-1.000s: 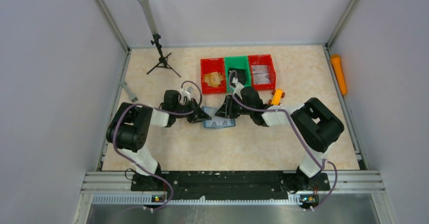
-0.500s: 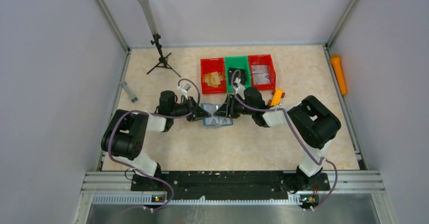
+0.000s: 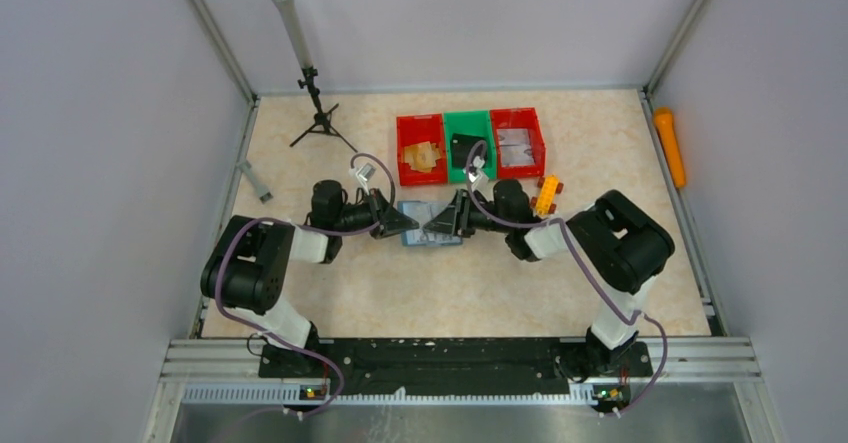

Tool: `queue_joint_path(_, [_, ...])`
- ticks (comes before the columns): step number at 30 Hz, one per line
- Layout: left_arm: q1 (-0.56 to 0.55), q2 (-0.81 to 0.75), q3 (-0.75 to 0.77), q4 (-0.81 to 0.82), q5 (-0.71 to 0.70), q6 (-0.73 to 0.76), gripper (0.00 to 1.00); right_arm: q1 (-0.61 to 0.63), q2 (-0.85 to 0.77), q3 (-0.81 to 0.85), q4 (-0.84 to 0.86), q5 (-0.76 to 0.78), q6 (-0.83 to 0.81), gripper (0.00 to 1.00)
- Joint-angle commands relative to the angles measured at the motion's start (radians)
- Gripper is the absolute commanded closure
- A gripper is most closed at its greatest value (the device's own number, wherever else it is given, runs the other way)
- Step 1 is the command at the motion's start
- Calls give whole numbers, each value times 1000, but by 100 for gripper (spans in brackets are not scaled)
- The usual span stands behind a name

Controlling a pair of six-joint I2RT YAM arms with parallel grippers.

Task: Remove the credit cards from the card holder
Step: Remove the credit card from the card holder.

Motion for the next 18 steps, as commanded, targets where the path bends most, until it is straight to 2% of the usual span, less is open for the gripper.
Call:
queue_joint_path(1, [6,0,-4,158,57,-45,100,-21,-23,-47,214,-53,70,63])
queue_joint_path(6, [12,28,-14,243,77,-98,100,-29,-42,-85,330,-63,99,72])
queue_joint_path(10, [13,30,-17,257,78,-106,100,-29,-49,-97,377,-73,112,84])
queue_joint_path(12, [13,28,-17,257,79,-105,100,-30,-49,-107,412,-76,123,86])
queue_joint_path(13, [13,29,-16,255,78,-103,98,-31,-48,-113,435,-78,129,86])
queue_joint_path(15, [13,29,-17,253,78,-103,93,-38,-50,-124,466,-79,142,93])
queue_joint_path(17, [15,28,-16,253,76,-101,85,-46,-50,-128,464,-75,147,100])
queue_joint_path(18, [16,26,-18,254,76,-100,80,-50,-50,-129,465,-72,149,100])
